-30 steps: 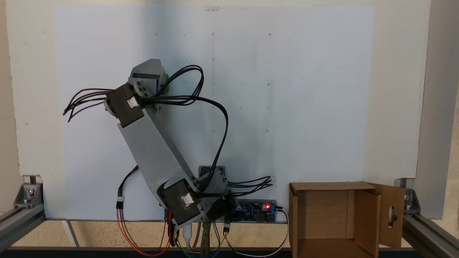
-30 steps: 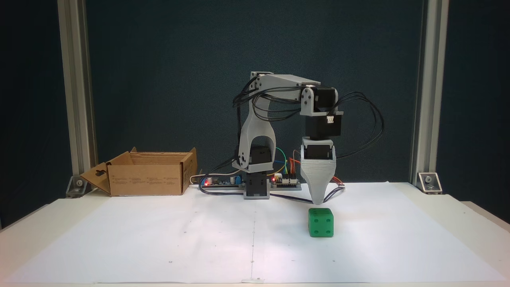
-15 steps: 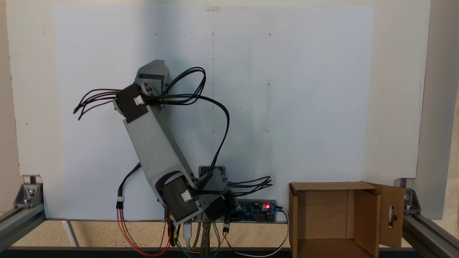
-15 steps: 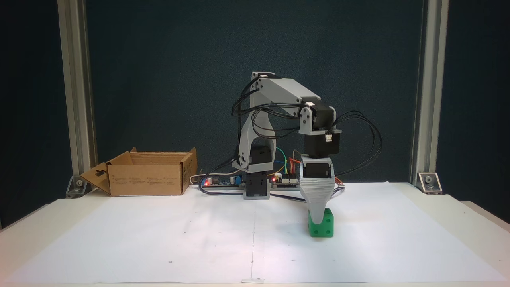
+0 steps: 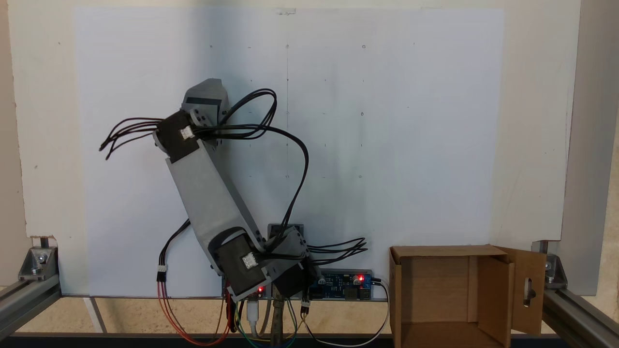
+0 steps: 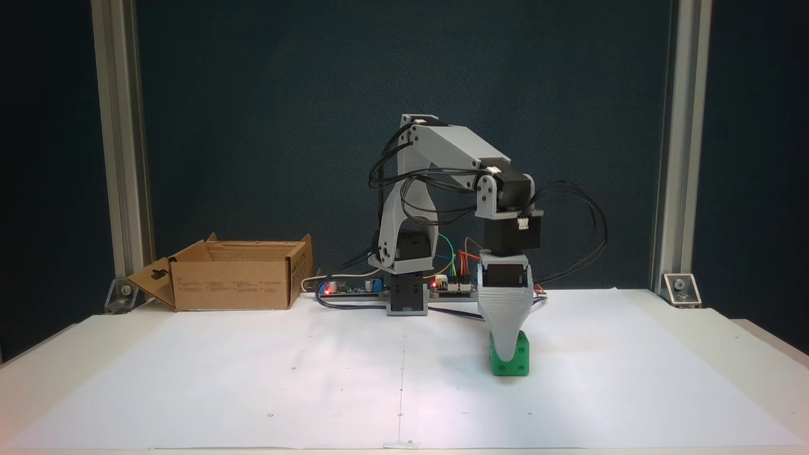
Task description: Grasp a green dice and put it in the bin.
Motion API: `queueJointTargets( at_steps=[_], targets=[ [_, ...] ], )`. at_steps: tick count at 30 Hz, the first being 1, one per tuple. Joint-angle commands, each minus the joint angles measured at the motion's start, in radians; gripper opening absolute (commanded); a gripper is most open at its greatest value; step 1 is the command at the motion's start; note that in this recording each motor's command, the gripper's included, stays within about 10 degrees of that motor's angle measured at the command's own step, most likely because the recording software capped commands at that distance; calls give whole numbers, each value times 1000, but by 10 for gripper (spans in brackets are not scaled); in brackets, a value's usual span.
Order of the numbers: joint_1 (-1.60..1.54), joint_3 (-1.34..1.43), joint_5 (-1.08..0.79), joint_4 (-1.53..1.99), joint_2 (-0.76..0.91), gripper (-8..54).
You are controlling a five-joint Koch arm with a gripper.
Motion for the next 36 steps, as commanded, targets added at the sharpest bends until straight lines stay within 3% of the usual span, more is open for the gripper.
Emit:
queueJointTargets(
  at_steps=[1,15,20,28,32,36],
  targets=[
    [3,-18,69,-15,3,415],
    [0,-18,69,-48,-44,414],
    [-2,-18,69,-48,-49,388],
    [11,-18,71,-55,-49,253],
    [21,-18,75,-54,-49,121],
    [41,-18,84,-55,-49,117]
  ],
)
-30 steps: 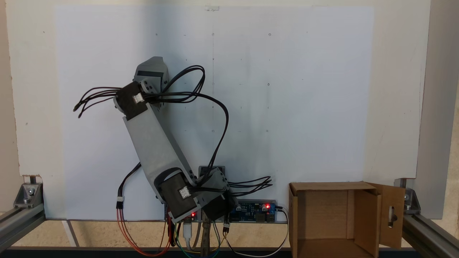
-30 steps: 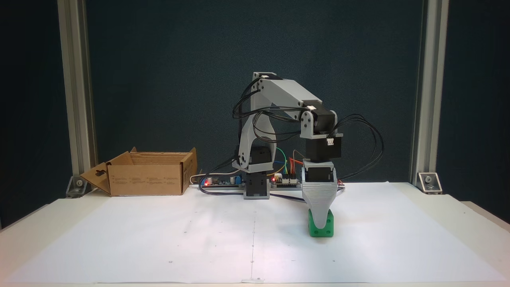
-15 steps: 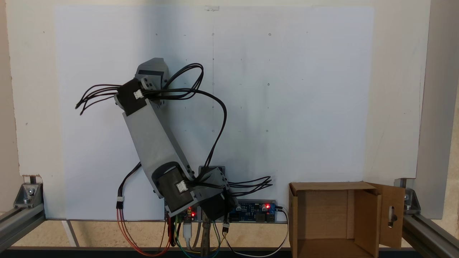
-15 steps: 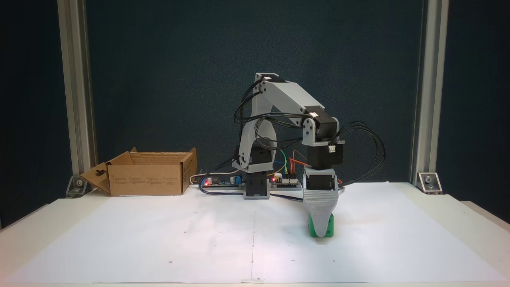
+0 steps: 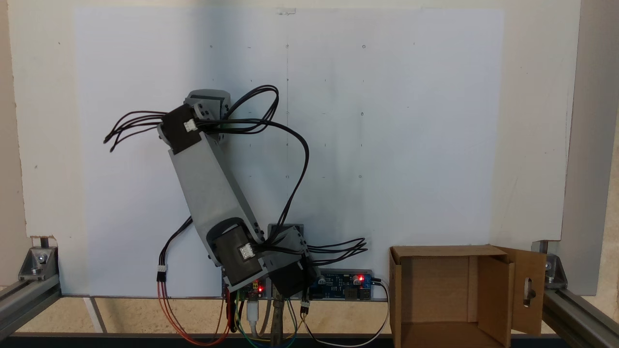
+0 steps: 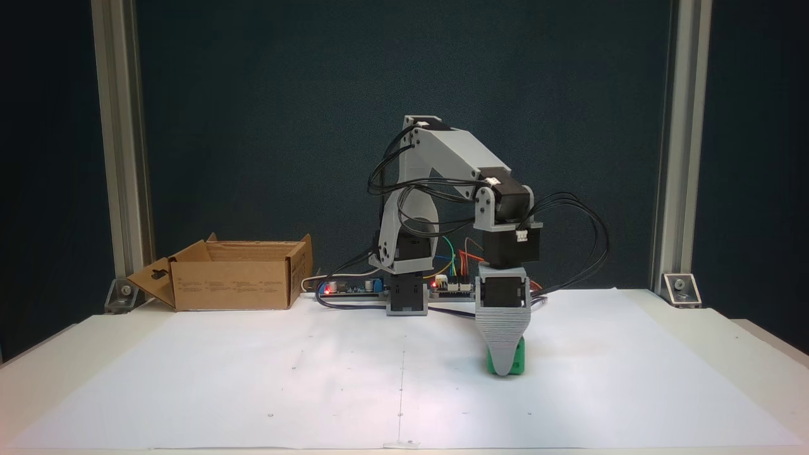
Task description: Grasp a green dice and put it in the bin.
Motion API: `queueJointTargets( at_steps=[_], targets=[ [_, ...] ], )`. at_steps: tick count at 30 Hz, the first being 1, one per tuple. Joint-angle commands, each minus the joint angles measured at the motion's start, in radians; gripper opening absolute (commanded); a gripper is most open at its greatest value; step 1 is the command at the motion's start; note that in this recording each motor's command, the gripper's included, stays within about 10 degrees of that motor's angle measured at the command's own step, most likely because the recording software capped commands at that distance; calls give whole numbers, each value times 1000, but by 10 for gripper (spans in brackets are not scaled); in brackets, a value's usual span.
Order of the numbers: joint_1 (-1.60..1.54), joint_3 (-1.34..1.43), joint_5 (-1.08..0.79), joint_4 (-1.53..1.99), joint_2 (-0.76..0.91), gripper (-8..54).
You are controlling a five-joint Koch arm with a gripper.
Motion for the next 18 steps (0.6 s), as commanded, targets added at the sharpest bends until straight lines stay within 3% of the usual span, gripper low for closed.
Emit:
queueJointTargets(
  at_steps=[1,4,14,18],
  targets=[
    [9,-18,84,-9,3,117],
    [20,-20,84,-8,23,117],
    [75,-86,81,110,626,117],
    [229,-86,35,126,640,117]
  ],
)
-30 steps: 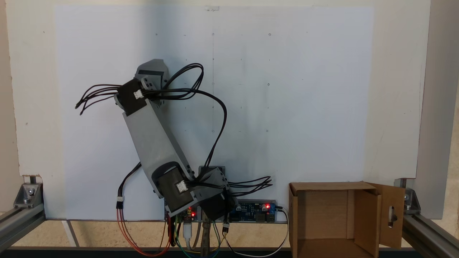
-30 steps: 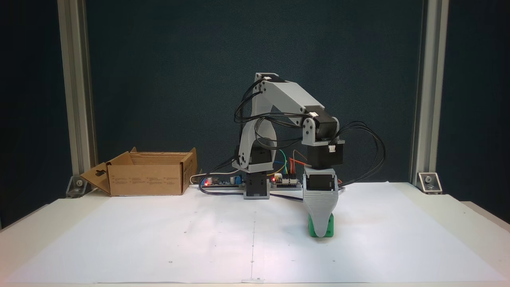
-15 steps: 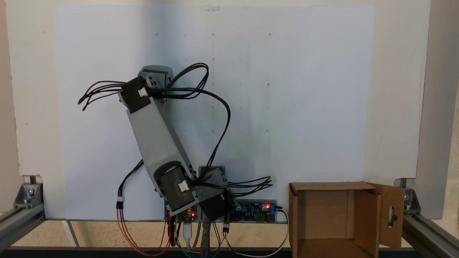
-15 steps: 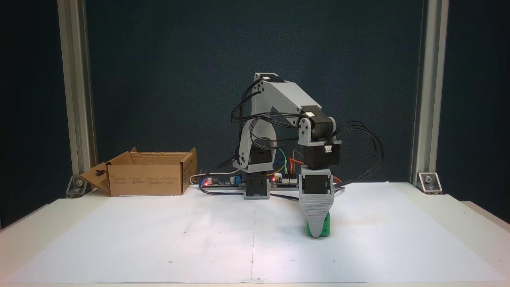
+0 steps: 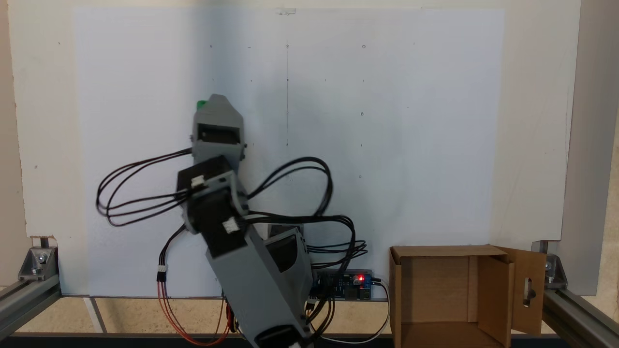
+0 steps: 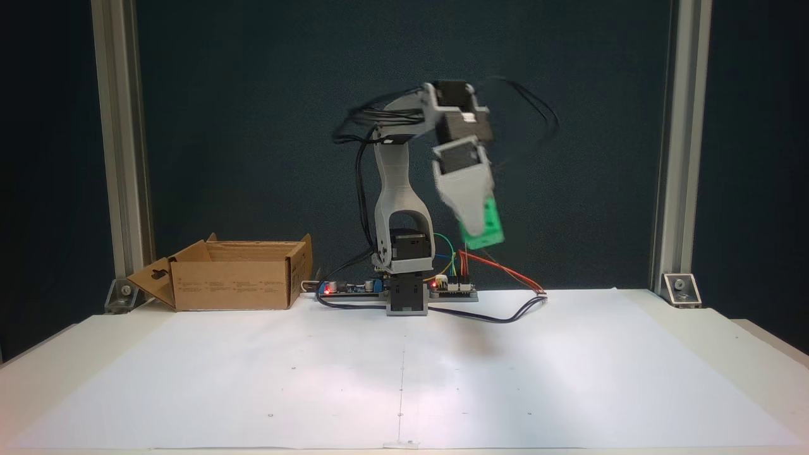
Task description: Grasp a green dice and put it in the bin.
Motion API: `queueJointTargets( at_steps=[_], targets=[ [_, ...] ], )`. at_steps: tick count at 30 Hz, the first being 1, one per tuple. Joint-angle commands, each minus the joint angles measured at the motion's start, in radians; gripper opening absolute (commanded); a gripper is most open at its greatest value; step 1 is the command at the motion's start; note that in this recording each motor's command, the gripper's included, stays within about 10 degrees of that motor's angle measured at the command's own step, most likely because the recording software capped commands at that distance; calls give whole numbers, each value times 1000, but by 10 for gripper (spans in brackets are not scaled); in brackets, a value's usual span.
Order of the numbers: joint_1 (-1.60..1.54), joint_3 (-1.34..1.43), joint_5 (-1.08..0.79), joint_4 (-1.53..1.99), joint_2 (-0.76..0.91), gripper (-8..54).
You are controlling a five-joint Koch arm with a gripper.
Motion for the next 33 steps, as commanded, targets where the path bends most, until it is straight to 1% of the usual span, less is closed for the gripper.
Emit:
queueJointTargets(
  at_steps=[1,4,11,13,14,16,21,23,26,29,33],
  targets=[
    [115,-77,-20,3,17,117],
    [304,-77,-167,-3,15,117],
    [791,-78,-405,-11,3,117],
    [934,-110,-483,14,-31,117],
    [1092,-146,-573,54,-52,117],
    [1158,-167,-618,69,-84,117],
    [1520,-256,-819,92,-150,117],
    [1705,-296,-917,95,-164,117],
    [1903,-328,-1027,94,-176,117],
    [2022,-328,-1114,97,-204,117],
    [2129,-327,-1163,101,-291,117]
  ],
)
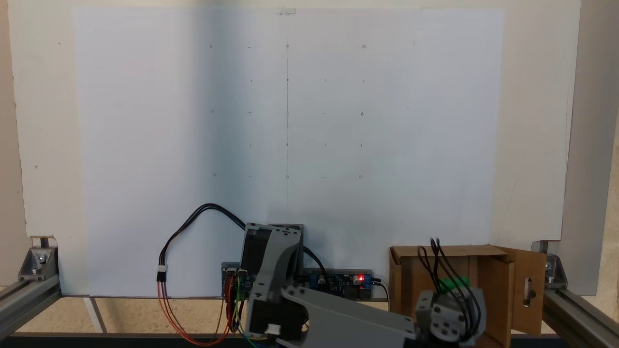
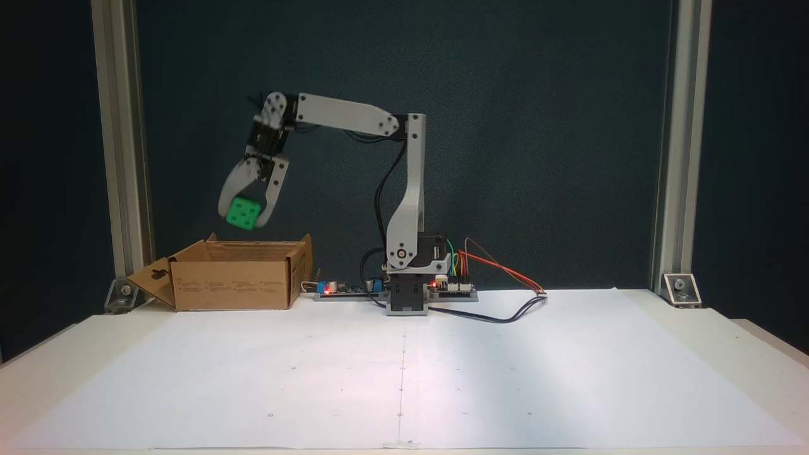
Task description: Grasp a green dice and put it in the bin.
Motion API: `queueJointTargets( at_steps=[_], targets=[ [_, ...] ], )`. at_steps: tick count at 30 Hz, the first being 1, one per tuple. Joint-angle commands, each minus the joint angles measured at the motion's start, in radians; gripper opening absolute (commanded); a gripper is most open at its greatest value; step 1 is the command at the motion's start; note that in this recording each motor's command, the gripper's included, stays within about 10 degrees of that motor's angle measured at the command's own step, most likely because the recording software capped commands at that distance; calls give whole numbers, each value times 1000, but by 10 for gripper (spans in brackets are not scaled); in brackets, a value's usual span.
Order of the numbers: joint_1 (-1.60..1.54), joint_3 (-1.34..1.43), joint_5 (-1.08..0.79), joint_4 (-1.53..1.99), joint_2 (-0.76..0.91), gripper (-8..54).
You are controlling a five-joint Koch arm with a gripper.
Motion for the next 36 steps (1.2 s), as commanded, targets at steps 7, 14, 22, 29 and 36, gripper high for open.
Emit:
queueJointTargets(
  at_steps=[7,14,22,29,36],
  targets=[
    [67,-55,-140,9,-163,117],
    [89,-54,-138,-34,-222,365],
    [80,-78,-63,-52,-109,417],
    [-218,-279,291,-55,81,417],
    [-716,-296,589,-92,259,441]
  ],
)
